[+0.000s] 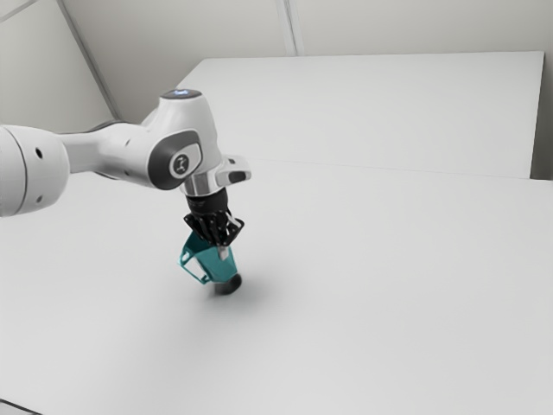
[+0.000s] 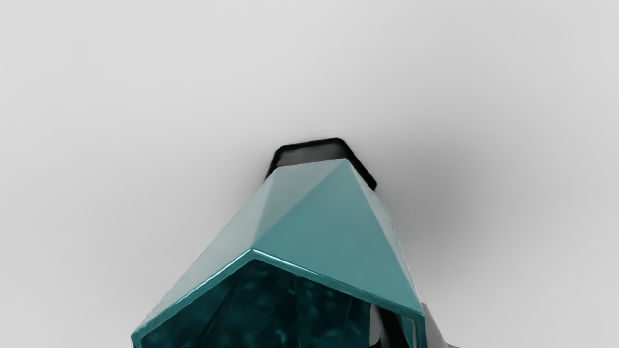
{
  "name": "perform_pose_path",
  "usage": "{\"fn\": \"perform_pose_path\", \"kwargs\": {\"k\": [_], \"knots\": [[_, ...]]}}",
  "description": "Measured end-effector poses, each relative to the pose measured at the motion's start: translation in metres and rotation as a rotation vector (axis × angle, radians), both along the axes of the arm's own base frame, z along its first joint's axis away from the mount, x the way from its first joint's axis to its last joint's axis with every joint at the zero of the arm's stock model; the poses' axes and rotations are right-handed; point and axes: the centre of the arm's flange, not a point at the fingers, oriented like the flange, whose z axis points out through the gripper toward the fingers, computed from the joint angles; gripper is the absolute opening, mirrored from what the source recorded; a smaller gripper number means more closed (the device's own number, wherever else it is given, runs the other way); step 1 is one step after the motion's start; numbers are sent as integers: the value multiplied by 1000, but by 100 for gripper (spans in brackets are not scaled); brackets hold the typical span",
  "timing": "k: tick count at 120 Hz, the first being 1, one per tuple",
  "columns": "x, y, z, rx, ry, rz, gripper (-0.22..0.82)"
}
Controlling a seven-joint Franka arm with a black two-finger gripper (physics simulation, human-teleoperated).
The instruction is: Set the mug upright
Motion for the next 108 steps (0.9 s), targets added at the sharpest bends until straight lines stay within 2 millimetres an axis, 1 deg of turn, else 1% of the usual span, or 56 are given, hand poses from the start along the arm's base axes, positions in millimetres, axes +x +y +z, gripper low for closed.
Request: {"fn": "perform_pose_path", "kwargs": {"k": [18, 46, 63, 71, 90, 108], "knots": [[1, -3, -10, 1, 13, -6, -18], [2, -3, -18, 1, 23, -5, -18], [2, -3, -19, 1, 24, -5, -18], [2, -3, -20, -1, 25, -5, -14], [2, -3, -19, -5, 26, -7, -1], [2, -3, -19, -7, 24, -10, 8]]}}
